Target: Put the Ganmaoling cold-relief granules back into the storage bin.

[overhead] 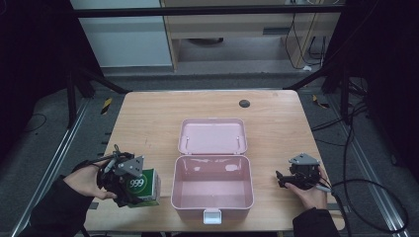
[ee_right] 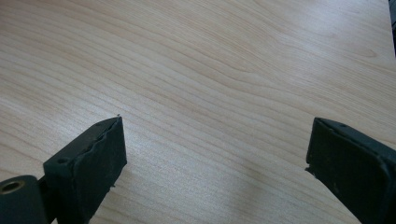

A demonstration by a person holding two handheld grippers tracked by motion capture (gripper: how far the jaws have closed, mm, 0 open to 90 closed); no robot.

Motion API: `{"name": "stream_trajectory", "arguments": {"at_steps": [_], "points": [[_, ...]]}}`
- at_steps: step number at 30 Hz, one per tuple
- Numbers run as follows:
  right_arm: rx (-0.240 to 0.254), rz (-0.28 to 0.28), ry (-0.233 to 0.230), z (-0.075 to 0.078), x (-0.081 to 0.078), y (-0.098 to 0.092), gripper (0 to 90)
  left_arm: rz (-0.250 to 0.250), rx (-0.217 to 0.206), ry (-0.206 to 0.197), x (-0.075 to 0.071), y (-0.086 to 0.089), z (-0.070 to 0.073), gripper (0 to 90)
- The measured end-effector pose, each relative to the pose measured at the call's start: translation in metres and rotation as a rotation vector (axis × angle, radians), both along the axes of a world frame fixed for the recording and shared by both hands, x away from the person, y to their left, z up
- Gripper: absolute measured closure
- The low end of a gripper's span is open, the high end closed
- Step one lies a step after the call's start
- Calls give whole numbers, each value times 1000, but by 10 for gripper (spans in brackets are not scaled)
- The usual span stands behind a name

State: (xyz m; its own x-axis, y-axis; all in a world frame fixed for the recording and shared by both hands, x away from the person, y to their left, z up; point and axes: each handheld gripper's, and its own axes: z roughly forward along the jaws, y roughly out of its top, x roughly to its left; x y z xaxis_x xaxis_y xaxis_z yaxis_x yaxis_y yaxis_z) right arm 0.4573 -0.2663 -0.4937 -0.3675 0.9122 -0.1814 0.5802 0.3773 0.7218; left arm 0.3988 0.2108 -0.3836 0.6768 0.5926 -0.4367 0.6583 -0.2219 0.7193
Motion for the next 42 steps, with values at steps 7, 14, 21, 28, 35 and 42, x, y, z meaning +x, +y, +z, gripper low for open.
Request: {"name": "stream_trajectory", "arguments": {"at_steps": [7,14,21,28,35,42], "points": [[-2,3,0,0,0,0,50,-43,20,-26,1,-2,21,143],[-6,6,3,0,0,0,50,-51,21,-28,1,-4,38,144],[-6,7,3,-1,0,0,49,-63,23,-36,0,-9,48,143],[-5,7,3,-1,1,0,49,-76,30,-49,2,-16,58,144],[0,-1,7,-2,0,-3,49,-97,42,-69,4,-22,66,144],[4,-2,4,-2,0,-3,47,-141,74,-89,10,-34,74,145]]}}
